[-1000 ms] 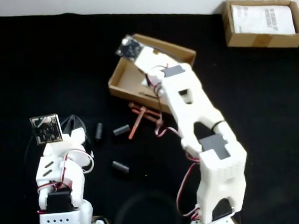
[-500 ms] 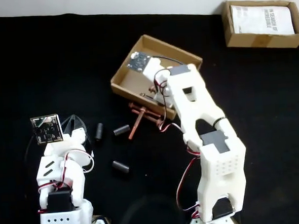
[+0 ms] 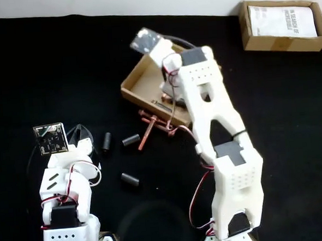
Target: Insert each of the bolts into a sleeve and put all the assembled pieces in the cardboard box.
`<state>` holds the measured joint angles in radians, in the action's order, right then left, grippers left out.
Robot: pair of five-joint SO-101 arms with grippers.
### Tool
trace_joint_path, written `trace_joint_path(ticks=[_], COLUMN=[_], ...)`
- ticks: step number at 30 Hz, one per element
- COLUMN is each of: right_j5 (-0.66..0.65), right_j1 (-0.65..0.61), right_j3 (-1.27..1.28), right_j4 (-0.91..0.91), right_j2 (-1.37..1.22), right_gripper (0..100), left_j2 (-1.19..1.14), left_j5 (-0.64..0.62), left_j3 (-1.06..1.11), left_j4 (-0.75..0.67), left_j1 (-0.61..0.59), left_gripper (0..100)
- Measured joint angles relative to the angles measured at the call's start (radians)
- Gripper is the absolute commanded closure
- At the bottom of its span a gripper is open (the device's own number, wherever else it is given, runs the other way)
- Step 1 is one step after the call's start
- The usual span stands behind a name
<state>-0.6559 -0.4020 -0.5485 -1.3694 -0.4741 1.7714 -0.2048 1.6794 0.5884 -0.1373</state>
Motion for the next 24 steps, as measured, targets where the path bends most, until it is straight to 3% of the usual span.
trace_joint_path(ticks=[7,14,18,24], right_j5=[0.344,0.721,0.689,0.305], right_j1=[-0.149,-0.292,-0.397,-0.43], right_j3=[-0.275,-0.279,-0.055,0.446], right_j4=[-0.325,-0.379,-0.379,-0.319], right_j2=[0.063,0.233,0.377,0.555], right_gripper=[79.7,79.7,79.7,79.7], left_j2=[0.0,0.0,0.0,0.0], left_j5=[0.0,0.0,0.0,0.0], left_j3=[0.0,0.0,0.0,0.0], left_j4=[0.0,0.0,0.035,0.098], left_j1=[-0.041,-0.107,-0.199,-0.361], left_gripper=[99,99,99,99])
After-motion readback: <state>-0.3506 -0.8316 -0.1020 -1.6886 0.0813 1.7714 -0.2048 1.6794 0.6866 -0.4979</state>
